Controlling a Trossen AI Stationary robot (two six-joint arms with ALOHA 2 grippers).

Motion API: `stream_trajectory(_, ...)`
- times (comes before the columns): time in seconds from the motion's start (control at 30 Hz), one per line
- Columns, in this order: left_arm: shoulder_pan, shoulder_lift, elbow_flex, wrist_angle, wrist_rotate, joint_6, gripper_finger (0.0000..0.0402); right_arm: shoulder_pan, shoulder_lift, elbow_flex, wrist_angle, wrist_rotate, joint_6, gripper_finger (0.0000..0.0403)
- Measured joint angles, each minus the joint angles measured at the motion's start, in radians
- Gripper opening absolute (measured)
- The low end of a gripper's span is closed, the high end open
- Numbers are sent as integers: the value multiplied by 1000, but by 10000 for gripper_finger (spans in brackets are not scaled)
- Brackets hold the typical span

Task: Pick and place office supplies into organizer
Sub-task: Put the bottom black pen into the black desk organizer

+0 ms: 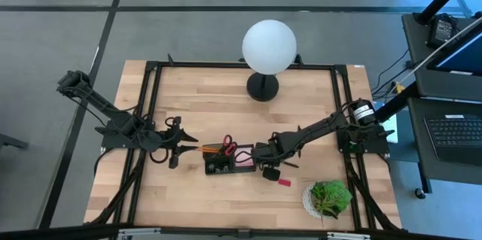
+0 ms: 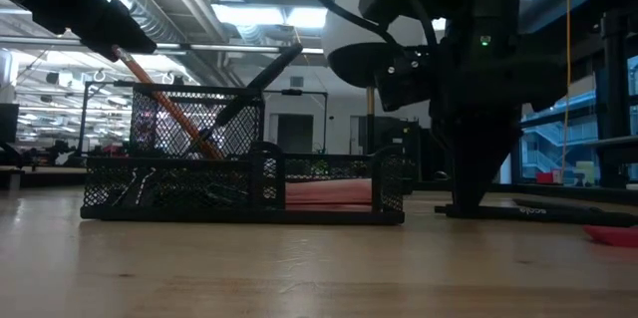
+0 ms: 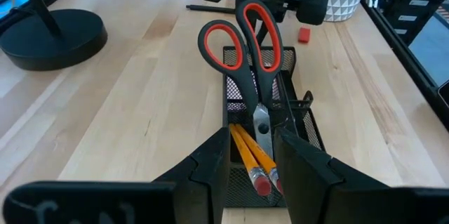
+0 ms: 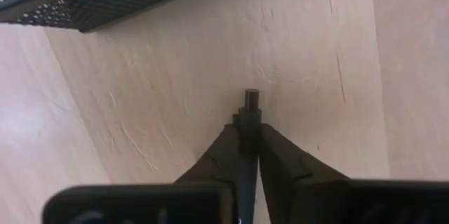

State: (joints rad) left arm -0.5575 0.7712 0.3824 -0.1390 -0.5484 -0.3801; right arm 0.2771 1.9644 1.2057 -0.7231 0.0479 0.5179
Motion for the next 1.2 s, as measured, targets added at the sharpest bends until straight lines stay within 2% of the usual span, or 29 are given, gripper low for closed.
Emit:
stream_trajectory(0.17, 0, 0, 0, 0, 0, 0, 106, 0, 0, 0, 4, -11, -5, 37)
stream_trajectory(0.43, 0, 0, 0, 0, 0, 0, 106, 0, 1, -3, 9, -17, 33, 88)
stream_trajectory(0.57, 0, 0, 0, 0, 0, 0, 106, -2, 1, 1, -34, -57, 73, 98)
stream_trajectory(1.0, 0, 1, 0, 0, 0, -3, 106, 1, 1, 1, -69, -105, 51, 99)
stream_trajectory(1.2, 0, 1, 0, 0, 0, -3, 106, -1, 22, 6, -73, -105, 15, 69)
